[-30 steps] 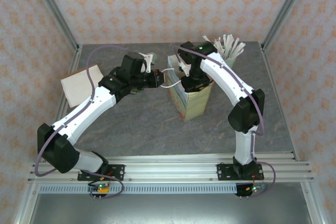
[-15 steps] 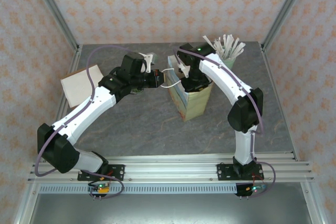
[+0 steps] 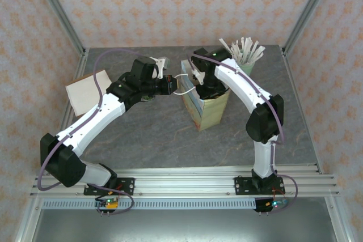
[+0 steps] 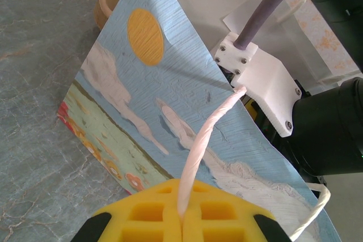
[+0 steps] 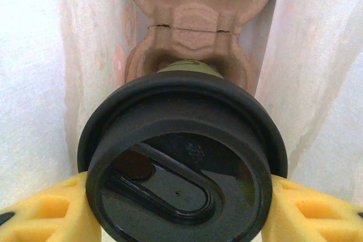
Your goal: Pack the takeout coffee
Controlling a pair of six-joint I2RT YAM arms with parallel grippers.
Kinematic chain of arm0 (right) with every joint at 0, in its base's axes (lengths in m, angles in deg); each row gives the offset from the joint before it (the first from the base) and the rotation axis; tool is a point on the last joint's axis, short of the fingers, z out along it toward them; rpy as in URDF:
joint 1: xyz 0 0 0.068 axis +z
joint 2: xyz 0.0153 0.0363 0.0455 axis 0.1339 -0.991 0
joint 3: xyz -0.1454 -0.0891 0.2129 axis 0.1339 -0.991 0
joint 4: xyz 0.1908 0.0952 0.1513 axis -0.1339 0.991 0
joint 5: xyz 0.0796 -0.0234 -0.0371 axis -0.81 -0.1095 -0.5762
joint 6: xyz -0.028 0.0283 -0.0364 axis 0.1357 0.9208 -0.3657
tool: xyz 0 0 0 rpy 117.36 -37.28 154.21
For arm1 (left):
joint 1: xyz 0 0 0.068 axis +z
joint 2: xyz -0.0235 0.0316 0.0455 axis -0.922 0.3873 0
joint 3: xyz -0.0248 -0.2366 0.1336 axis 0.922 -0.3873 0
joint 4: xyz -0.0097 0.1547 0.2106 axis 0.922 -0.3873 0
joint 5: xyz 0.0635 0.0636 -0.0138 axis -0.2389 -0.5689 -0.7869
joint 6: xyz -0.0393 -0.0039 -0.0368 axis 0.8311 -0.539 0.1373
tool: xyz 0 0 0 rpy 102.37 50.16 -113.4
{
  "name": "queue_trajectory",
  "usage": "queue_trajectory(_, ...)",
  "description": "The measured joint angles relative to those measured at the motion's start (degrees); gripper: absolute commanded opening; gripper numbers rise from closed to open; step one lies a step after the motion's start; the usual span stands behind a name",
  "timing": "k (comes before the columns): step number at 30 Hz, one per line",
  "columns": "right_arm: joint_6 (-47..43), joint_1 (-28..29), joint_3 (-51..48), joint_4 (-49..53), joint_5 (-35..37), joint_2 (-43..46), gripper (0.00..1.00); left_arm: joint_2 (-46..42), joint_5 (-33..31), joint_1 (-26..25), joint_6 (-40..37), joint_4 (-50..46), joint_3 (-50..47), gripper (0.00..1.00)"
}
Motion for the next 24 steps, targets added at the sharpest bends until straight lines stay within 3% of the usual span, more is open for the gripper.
queue_trajectory(24,-0.07,-1.22,-2.89,-2.10,-0.24,-0.02,0.43,0.00,0.00,0.00,0.00,0.00,0.00,0.00)
